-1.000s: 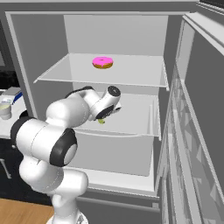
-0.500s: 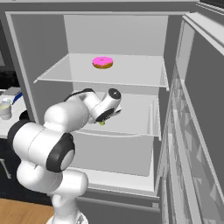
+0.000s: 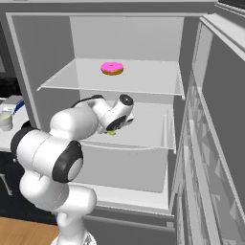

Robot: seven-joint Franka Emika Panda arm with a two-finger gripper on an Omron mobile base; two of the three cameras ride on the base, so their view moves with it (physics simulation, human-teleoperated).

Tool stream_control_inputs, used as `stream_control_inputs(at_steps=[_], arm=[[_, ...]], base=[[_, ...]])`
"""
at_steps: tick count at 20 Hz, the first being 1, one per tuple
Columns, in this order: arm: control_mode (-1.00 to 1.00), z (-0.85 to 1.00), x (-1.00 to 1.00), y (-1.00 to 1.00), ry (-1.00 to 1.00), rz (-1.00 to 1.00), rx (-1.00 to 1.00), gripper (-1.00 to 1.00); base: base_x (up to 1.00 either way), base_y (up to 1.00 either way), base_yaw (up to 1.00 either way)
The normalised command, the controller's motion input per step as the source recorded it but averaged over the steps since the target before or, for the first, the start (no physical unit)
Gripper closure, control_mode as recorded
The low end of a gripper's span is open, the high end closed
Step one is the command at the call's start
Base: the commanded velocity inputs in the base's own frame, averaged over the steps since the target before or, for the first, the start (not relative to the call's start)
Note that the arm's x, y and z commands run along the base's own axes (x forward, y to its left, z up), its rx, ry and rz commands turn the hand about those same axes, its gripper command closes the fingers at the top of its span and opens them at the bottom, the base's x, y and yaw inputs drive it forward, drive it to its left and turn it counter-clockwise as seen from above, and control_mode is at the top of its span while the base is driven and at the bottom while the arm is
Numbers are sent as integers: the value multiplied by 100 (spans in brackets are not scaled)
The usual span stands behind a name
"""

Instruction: Grab a lemon wedge from the fridge and one ice cube from the ice bowl, and put them in the glass of lemonade.

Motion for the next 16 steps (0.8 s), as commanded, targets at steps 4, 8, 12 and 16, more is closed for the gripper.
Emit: stream_control_inputs(at_steps=[4,8,12,16], arm=[[-100,-11,0,0,9,0,0,100],[-100,-11,-5,0,7,0,0,100],[-100,-1,-56,-6,-6,0,4,100],[-100,1,-94,-7,-18,0,6,100]], base=[[0,0,0],[0,0,0],[0,0,0],[0,0,0]])
